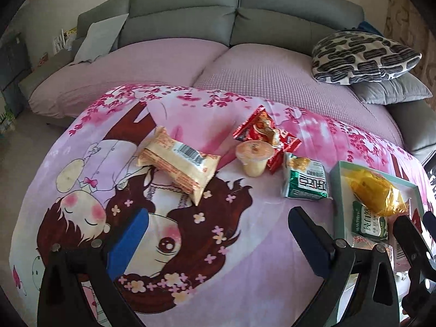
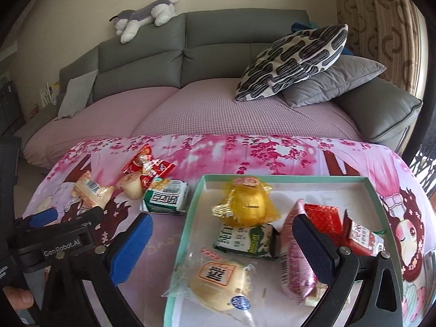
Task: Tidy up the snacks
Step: 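Move both tools back toward the remaining snacks on the bed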
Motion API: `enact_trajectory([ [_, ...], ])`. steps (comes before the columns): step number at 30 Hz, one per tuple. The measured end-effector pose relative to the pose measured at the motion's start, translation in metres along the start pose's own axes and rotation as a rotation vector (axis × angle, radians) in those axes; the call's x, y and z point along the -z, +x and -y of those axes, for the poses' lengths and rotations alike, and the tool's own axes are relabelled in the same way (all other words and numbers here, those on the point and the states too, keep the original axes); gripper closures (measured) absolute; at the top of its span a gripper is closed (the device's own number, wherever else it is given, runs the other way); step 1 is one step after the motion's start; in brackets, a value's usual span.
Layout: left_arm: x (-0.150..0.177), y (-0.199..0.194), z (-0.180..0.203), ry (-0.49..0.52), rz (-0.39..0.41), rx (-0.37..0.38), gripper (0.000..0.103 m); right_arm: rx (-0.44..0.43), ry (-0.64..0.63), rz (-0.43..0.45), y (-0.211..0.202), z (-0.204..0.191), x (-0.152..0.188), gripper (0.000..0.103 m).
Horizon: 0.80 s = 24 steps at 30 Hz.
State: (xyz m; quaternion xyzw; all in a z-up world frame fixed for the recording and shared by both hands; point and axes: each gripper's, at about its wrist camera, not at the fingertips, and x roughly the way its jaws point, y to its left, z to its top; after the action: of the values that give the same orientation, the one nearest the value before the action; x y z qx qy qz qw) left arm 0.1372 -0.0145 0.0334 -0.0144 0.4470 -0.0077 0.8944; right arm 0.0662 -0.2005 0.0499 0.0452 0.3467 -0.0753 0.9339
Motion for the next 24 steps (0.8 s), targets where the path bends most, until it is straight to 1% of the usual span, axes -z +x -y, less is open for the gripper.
enact_trajectory([
  [4, -0.003, -0.002, -0.021, -0.032, 0.011, -0.023, 0.001, -0.042, -0.014, -0.002, 0.004, -0.022, 0.001, 0.0],
  [8, -0.007, -0.001, -0.037, -0.058, 0.018, -0.033, 0.001, -0.058, -0.033, -0.011, 0.01, -0.04, 0.003, 0.0],
  [12, -0.011, 0.001, -0.045, -0.073, 0.03, -0.034, 0.001, -0.071, -0.026, -0.018, 0.016, -0.05, 0.003, 0.0],
  [19, -0.028, 0.006, -0.049, -0.1, 0.065, 0.004, 0.001, -0.078, -0.012, -0.015, 0.026, -0.058, -0.002, 0.0],
  [21, -0.034, 0.006, -0.05, -0.114, 0.099, 0.003, 0.001, -0.076, -0.006, -0.007, 0.028, -0.06, -0.005, 0.0],
  [24, -0.039, 0.008, -0.052, -0.142, 0.146, 0.036, 0.001, -0.072, -0.006, -0.005, 0.034, -0.063, -0.01, 0.0],
])
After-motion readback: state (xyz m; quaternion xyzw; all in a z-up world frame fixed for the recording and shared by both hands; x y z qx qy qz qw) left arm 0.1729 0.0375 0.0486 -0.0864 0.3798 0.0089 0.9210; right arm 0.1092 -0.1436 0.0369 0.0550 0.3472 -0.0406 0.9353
